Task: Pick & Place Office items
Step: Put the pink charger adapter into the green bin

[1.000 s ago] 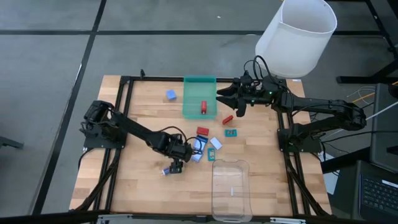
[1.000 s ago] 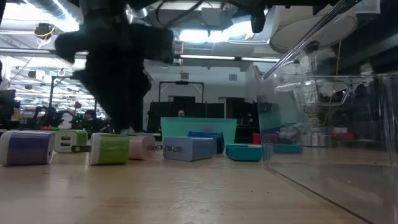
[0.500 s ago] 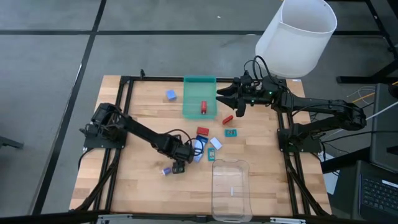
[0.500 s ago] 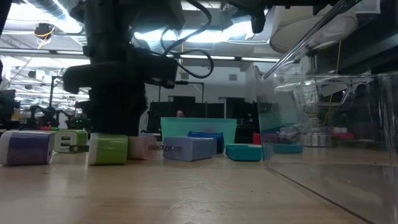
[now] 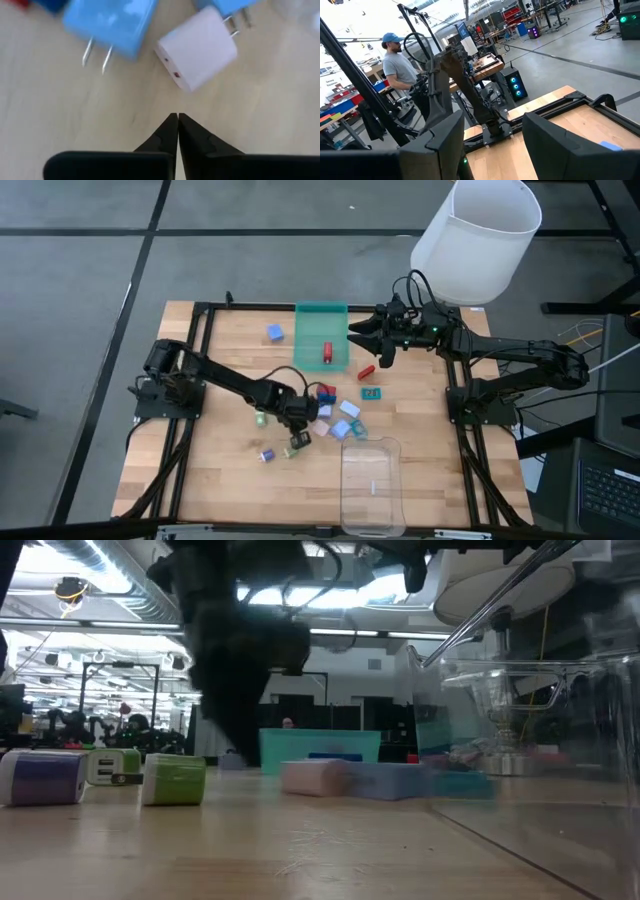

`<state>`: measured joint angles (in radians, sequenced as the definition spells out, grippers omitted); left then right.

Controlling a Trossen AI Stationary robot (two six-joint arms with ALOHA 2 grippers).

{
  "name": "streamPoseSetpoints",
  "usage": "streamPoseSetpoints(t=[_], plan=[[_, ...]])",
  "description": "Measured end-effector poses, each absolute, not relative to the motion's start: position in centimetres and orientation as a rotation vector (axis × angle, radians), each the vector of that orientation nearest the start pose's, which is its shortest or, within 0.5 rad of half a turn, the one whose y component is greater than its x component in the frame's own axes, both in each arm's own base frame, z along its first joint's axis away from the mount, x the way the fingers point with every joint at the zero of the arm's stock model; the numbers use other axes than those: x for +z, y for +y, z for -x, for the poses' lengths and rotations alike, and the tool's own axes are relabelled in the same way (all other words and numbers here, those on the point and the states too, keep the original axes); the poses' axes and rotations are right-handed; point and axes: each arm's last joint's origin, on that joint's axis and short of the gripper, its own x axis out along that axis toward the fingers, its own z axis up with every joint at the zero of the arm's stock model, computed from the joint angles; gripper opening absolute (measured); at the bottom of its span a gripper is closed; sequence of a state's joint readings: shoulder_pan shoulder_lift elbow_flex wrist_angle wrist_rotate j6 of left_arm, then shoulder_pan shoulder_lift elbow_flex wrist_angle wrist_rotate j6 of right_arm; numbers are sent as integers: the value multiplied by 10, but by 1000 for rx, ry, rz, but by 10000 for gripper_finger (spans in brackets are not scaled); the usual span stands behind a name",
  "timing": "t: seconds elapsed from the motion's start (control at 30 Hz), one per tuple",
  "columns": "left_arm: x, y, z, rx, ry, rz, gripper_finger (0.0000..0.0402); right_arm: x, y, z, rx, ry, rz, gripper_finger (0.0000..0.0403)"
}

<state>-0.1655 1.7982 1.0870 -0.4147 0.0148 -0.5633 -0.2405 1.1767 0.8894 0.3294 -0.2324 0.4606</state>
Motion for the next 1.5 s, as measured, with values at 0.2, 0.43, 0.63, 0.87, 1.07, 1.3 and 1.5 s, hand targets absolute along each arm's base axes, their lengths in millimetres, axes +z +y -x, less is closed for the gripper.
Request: streamPoseSetpoints(t=[0.2, 0.43, 0.63, 0.87, 1.07, 1.3, 1.5], plan=[[171, -45, -348, 152, 1039, 453, 3, 340, -57, -260, 2, -45, -449, 200], [180, -54, -347, -41, 1012, 302, 71, 340, -57, -260, 4, -50, -452, 200], [194, -58, -353, -138, 958, 146, 193, 340, -57, -260, 5, -51, -475, 200], [204, -47, -372, -188, 908, -15, 306, 341, -57, -260, 5, -54, -496, 200], [183, -37, -382, -258, 1027, -100, 313, 341, -57, -260, 3, -61, -500, 200], [178, -37, -403, -329, 1029, -175, 298, 342, -57, -260, 3, -63, -499, 200], [159, -46, -414, -398, 1092, -194, 297, 342, -58, -260, -2, -66, -491, 200]])
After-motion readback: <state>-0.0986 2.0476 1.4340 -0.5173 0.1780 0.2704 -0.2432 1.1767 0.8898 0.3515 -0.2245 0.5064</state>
